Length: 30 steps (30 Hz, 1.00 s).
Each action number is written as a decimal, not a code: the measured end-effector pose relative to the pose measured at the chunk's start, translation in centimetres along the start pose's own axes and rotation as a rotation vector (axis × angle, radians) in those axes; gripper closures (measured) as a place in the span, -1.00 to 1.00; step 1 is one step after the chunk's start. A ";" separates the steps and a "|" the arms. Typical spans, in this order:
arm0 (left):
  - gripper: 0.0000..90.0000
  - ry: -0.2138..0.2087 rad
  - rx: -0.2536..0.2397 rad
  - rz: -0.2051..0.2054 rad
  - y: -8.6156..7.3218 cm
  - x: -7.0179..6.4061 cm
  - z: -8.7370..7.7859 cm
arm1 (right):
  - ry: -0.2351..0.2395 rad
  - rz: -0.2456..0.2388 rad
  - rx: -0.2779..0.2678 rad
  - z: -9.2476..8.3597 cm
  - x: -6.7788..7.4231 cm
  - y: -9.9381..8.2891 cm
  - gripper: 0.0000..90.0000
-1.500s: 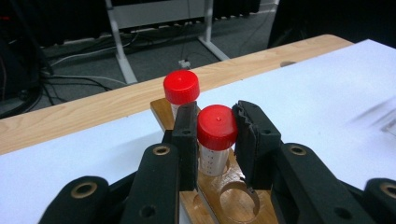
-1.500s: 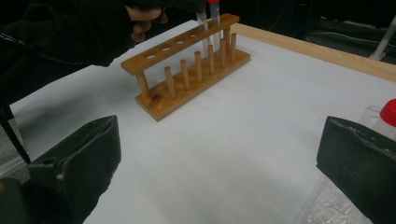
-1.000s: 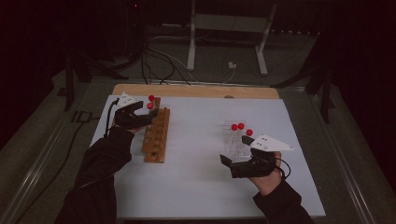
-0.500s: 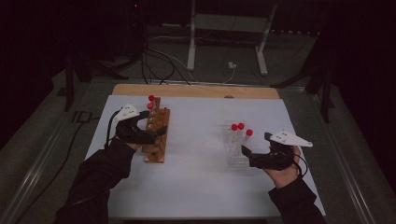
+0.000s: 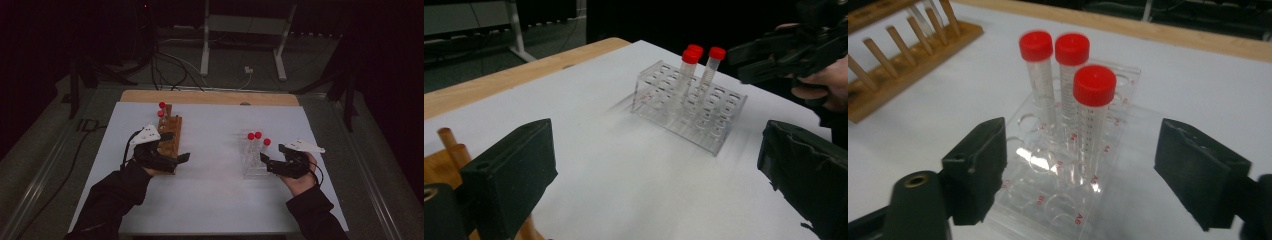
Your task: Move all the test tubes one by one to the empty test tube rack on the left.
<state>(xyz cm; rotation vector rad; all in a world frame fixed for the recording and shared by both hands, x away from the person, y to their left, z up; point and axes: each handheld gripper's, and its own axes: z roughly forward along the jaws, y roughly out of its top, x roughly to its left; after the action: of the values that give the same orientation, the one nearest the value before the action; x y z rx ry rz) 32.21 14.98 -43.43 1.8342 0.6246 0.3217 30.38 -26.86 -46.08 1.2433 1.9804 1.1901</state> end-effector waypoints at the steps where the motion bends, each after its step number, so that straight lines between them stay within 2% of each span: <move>1: -0.93 -0.005 0.003 0.001 -0.1 -0.1 0.1 | -0.001 -0.003 0.008 0.3 -0.1 -0.1 -0.45; 5: -0.93 -0.015 0.013 0.003 -0.5 -0.3 0.4 | 0.010 -0.004 0.021 1.3 -0.4 -0.1 -0.06; 11: -0.93 -0.020 0.020 0.003 -0.7 -0.4 0.6 | 0.013 -0.022 0.051 2.4 -0.4 0.0 0.30; 14: -0.93 -0.019 0.023 0.003 -0.7 -0.3 0.7 | -0.001 -0.037 0.062 2.6 -0.2 0.0 0.39; 24: -0.93 -0.021 0.032 0.003 -0.9 -0.3 0.8 | -0.029 -0.042 0.075 3.1 -0.4 0.1 0.62; 30: -0.93 -0.021 0.036 0.002 -0.9 -0.3 0.9 | -0.036 -0.040 0.070 2.9 -0.4 0.2 0.66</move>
<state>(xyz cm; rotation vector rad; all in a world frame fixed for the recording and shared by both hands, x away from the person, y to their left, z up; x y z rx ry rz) 32.20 14.36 -44.55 1.8707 0.6177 0.2941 32.87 -26.00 -47.33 1.2441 2.0274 1.0801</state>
